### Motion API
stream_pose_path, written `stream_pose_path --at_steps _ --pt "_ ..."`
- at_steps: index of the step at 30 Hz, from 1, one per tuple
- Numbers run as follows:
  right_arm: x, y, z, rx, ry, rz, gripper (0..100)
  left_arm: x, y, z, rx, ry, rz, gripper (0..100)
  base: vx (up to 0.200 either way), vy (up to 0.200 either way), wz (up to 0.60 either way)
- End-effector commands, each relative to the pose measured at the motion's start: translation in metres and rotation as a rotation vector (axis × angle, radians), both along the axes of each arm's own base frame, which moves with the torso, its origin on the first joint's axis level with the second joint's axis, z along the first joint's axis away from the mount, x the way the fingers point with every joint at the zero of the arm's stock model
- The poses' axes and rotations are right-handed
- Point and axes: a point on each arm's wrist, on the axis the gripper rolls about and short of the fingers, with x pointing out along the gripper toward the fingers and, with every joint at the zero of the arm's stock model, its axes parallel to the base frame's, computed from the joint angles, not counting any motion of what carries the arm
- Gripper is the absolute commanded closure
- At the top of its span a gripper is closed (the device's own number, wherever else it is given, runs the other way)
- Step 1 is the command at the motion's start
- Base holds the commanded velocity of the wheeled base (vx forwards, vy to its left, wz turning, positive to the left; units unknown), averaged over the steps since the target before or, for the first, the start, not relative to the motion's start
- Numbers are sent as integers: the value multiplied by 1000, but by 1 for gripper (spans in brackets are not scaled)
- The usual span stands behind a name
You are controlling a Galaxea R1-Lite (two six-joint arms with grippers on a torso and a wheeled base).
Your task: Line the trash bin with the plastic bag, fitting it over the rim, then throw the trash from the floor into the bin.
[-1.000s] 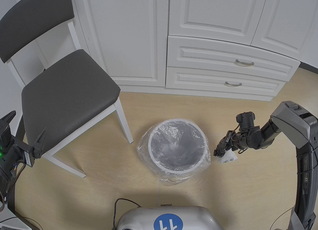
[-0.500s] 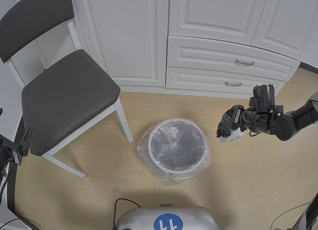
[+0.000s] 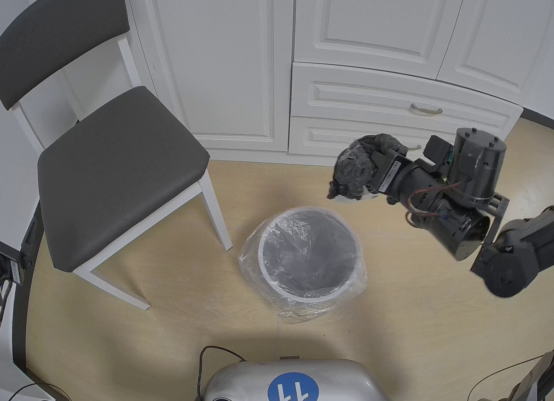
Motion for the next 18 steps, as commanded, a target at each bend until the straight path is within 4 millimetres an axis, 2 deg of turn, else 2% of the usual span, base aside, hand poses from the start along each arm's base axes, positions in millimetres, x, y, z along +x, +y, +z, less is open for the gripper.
stream_pose_path --at_steps 1,2,6,8,9,10,11,18 --pt "-7 60 -74 -21 59 83 100 -5 9 0 28 -2 108 0 0 0 0" --pt "-8 71 -93 -9 47 111 100 -4 11 0 28 -2 124 0 0 0 0" --pt "-8 92 -134 31 4 153 100 -3 13 -2 29 9 161 0 0 0 0" --pt "-9 94 -142 31 2 159 100 -3 14 -3 29 17 166 0 0 0 0" --pt "-8 96 -159 6 23 166 100 -2 15 -4 30 26 178 0 0 0 0" --pt "-8 96 -159 6 23 166 100 -2 15 -4 30 26 178 0 0 0 0" --pt "-4 97 -176 -12 52 161 100 3 18 -7 31 63 209 0 0 0 0" --pt "11 94 -192 -4 75 130 100 5 19 -10 33 112 224 0 0 0 0"
